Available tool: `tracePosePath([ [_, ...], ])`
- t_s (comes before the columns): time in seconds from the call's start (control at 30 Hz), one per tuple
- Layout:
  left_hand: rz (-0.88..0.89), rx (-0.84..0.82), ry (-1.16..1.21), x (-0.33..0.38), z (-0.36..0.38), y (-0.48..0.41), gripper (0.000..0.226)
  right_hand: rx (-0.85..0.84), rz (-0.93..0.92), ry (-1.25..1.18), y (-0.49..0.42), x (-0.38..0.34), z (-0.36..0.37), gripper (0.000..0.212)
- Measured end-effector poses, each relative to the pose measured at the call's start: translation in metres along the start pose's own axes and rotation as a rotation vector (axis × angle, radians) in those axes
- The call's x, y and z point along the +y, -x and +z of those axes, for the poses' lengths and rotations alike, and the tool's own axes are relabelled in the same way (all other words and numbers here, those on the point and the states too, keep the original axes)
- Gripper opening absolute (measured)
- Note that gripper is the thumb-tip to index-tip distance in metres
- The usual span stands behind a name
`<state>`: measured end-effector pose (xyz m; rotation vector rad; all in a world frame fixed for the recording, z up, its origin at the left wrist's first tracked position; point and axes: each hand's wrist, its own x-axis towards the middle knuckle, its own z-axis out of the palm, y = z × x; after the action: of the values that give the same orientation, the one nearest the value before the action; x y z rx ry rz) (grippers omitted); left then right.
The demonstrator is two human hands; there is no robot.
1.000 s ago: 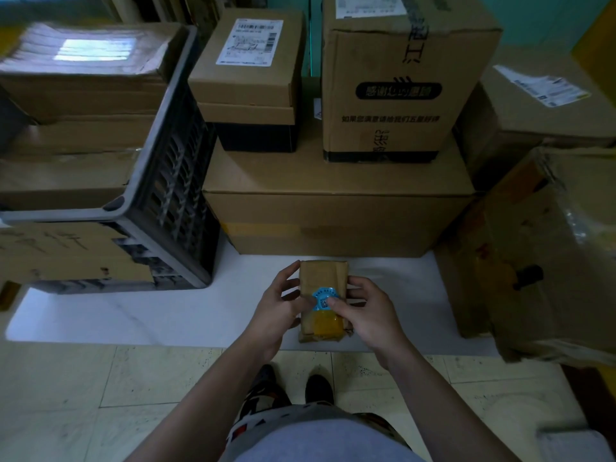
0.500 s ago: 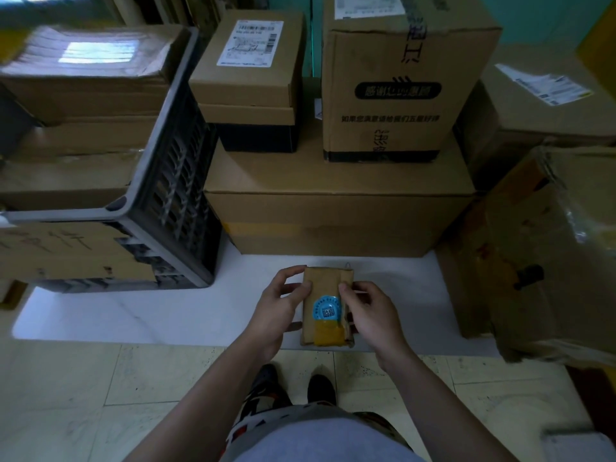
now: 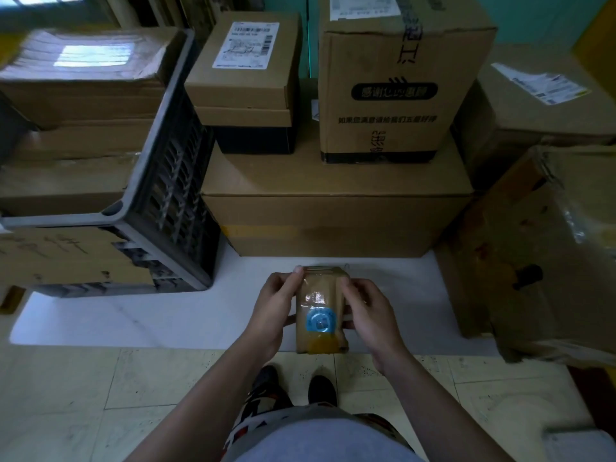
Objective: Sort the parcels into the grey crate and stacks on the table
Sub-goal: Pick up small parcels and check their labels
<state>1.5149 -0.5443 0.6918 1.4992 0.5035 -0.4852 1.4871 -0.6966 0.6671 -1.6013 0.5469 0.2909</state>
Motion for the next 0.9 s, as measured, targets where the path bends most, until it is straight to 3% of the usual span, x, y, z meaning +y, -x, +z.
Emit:
tracePosePath([
  [0.07,-0.001,0.003,0.008,0.0007,0.0012,0.0005,0.039,0.012,0.014,-0.007,-0.0002,-0.0013,-0.0013,0.027],
  [0.13,-0.005,0.007,0.020,0.0010,0.0011,-0.0002,0.029,0.005,0.026,0.003,-0.0015,-0.0013,-0.0030,0.017],
  [0.3,0.014,-0.015,0.030,0.0032,0.0001,0.0003,0.028,0.043,0.019,-0.007,-0.0001,-0.0018,-0.0023,0.029],
  [0.47,-0.012,-0.066,0.022,0.0002,0.0001,0.0033,0.042,0.020,0.028,0.038,-0.0012,-0.0015,-0.0013,0.004],
  [0.9,-0.040,-0.054,-0.015,-0.0062,-0.0052,-0.0027,0.046,-0.039,0.063,0.075,0.0076,-0.0042,0.0007,0.011],
])
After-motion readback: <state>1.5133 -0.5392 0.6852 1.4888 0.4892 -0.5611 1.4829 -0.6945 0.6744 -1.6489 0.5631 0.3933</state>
